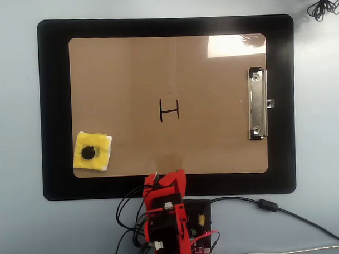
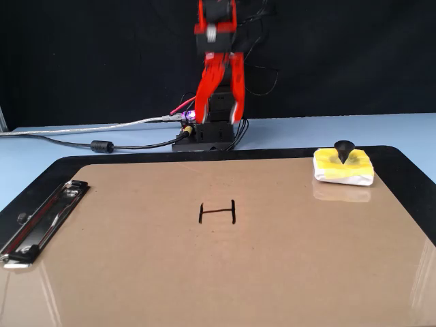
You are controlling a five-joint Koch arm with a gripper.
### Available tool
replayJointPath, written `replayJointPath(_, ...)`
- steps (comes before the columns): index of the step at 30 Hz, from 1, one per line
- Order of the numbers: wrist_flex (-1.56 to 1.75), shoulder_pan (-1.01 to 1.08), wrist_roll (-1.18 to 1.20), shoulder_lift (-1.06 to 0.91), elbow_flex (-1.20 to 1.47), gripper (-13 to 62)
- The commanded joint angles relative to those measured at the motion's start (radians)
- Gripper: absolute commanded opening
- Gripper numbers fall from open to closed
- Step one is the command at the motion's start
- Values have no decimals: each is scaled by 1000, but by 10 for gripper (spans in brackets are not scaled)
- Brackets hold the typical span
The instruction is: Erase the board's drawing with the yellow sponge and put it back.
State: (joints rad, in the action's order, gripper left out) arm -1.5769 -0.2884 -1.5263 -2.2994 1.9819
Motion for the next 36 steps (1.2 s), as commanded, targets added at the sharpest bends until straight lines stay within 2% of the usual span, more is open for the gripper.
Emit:
replayJointPath(1,133,-187,-32,3,-49,335)
replayJointPath(4,417,-376,-78,40,-31,334)
replayJointPath(9,1112,-652,-222,109,212,331)
replayJointPath(13,1589,-727,-213,156,449,332)
replayJointPath(15,1718,-729,-209,186,526,332)
replayJointPath(26,1818,-727,-173,483,486,333)
replayJointPath(36,1916,-729,-170,601,449,328)
